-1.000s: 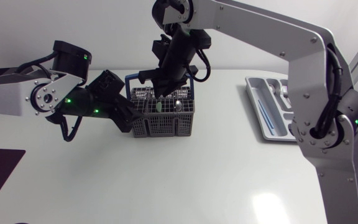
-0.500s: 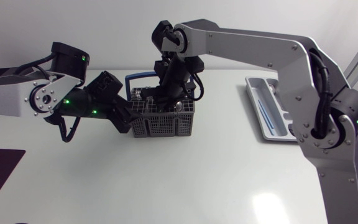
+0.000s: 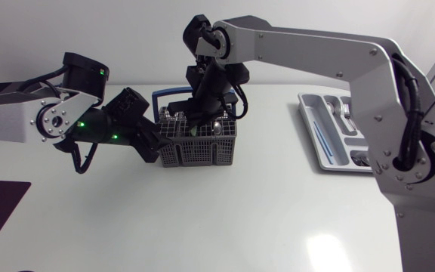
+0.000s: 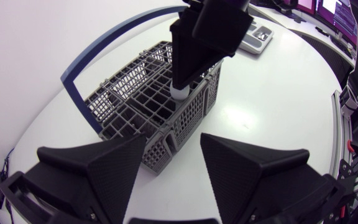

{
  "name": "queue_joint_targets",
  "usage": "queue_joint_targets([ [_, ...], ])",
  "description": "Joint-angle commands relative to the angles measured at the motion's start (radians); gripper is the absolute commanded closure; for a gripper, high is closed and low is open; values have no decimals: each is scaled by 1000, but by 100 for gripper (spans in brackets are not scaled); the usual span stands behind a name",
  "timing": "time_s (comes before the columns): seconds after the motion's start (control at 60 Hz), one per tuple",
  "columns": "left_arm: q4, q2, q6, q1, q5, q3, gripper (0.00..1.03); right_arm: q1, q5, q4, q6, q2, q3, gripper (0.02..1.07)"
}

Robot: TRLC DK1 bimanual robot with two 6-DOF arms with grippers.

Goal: Unload the cutlery basket into the drawer organizer.

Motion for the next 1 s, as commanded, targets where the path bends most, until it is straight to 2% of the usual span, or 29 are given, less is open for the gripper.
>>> queue_joint_targets([
  [0.0, 13, -6, 16, 5, -2, -21, 41, 10, 16, 8, 33, -27, -29, 71],
  [0.417, 13, -8, 16, 5, -2, -24, 41, 17, 30, 62, 49, -54, -90, 71],
  [0.983, 12, -20, 13, -1, -4, -28, 41, 20, 30, 51, 69, -36, -45, 71],
])
